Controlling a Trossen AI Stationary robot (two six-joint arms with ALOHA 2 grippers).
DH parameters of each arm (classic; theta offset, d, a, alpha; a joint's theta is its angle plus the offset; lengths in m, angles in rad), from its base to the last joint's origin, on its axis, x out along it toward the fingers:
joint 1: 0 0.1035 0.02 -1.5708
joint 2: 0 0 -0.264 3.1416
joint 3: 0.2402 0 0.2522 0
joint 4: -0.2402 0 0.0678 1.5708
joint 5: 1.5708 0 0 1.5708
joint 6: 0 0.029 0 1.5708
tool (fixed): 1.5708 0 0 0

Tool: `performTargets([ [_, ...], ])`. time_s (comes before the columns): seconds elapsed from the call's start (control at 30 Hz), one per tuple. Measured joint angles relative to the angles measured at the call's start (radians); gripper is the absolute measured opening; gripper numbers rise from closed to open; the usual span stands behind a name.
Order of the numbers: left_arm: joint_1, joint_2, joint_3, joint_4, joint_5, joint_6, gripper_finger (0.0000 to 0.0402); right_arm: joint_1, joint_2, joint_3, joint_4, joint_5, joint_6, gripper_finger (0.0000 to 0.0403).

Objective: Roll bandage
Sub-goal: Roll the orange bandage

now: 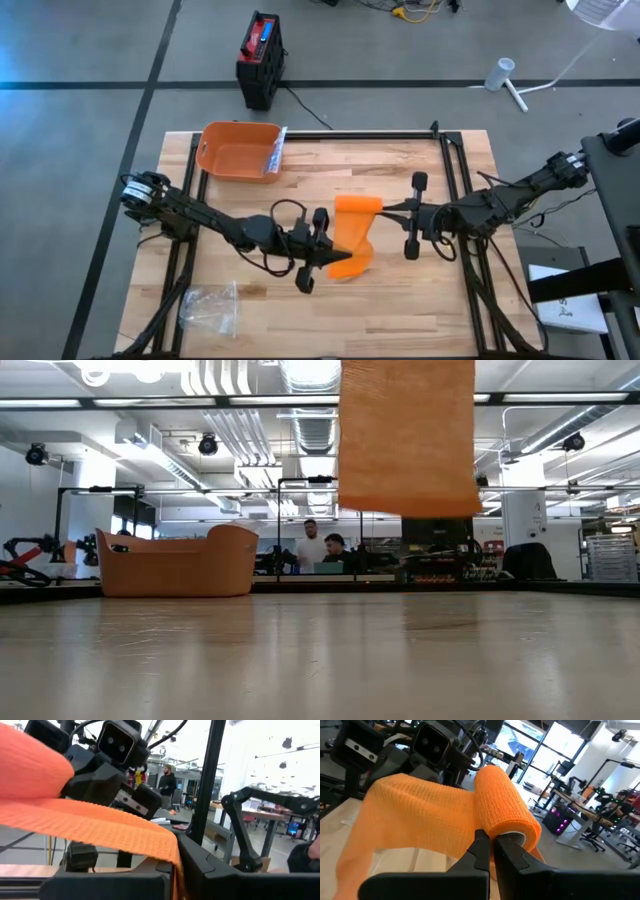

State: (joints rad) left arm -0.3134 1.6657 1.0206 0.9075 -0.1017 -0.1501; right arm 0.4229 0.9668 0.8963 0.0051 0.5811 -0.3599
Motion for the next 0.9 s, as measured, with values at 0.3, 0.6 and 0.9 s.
performTargets([
  [0.3, 0.0, 0.0, 0.0, 0.045, 0.0, -0.017, 0.0002, -0.008, 0.0, 0.0, 0.0, 0.002, 0.0, 0.0],
  [0.6, 0.0, 0.0, 0.035, 0.027, 0.0, -0.017, 0.0003, -0.012, 0.0, 0.0, 0.0, 0.003, 0.002, 0.0],
  [0.9, 0.0, 0.0, 0.047, 0.029, 0.0, -0.035, 0.0008, -0.012, 0.0, 0.0, -0.01, 0.005, 0.01, 0.0],
])
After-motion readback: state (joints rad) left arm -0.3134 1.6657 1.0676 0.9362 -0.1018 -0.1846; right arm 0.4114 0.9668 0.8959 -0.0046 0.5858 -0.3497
